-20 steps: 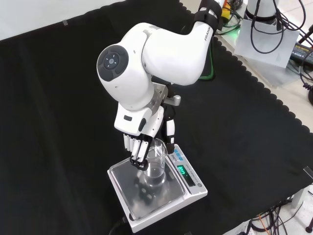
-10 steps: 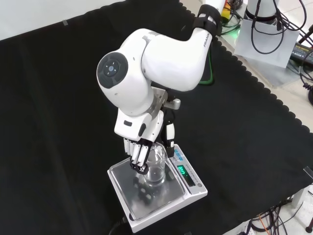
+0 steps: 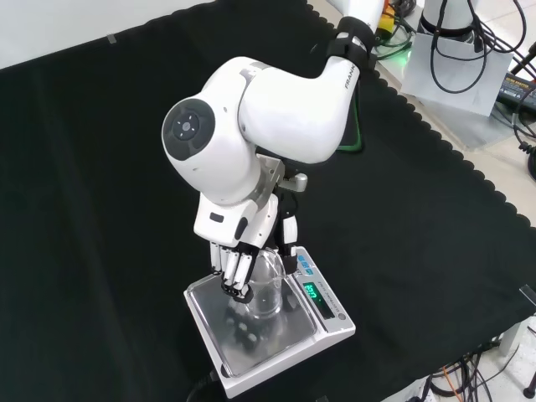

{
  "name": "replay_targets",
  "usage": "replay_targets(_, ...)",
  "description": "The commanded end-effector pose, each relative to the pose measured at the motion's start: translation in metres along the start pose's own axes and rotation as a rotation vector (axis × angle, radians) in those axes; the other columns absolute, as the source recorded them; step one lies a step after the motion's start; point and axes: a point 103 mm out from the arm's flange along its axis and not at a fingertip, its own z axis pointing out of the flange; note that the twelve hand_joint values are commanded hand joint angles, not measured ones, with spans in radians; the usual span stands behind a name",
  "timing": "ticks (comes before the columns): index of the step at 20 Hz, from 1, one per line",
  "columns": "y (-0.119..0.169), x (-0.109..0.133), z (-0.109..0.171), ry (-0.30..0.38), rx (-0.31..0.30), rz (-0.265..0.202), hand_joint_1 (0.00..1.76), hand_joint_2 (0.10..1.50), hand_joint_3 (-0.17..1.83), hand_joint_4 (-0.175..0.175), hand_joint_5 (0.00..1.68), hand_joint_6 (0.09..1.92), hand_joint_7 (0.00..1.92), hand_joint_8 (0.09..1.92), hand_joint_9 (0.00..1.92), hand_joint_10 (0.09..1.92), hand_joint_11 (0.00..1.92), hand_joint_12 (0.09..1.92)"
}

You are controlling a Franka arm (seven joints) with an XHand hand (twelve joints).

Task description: Put the beaker on the electronic balance.

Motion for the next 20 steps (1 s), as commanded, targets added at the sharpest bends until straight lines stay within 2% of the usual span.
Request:
replay_targets(1, -0.003, -0.002, 0.000, 0.009, -0.002, -0.003, 0.82, 0.98, -0.17, -0.036, 0.09, 0.58, 0.36, 1.16, 0.70, 1.03, 0.61, 1.34)
replay_targets(3, -0.004, -0.002, -0.001, 0.011, -0.004, -0.006, 0.76, 0.95, -0.17, -0.012, 0.07, 0.30, 0.24, 1.06, 0.59, 0.99, 0.45, 1.39)
replay_targets(6, -0.002, 0.000, -0.004, -0.003, 0.021, -0.015, 0.71, 0.92, -0.17, 0.013, 0.04, 0.11, 0.12, 0.95, 0.43, 0.95, 0.23, 1.46)
replay_targets(9, -0.002, 0.002, -0.008, -0.012, 0.021, -0.023, 0.67, 0.90, -0.17, 0.035, 0.01, 0.09, 0.02, 0.85, 0.28, 0.94, 0.07, 1.52)
replay_targets(11, -0.003, 0.002, -0.013, -0.012, 0.007, -0.027, 0.65, 0.89, -0.17, 0.043, 0.00, 0.09, 0.00, 0.82, 0.24, 0.94, 0.02, 1.53)
replay_targets(20, -0.023, -0.005, -0.060, -0.042, -0.066, -0.015, 0.63, 0.87, -0.17, 0.055, 0.00, 0.09, 0.00, 0.74, 0.20, 0.94, 0.00, 1.52)
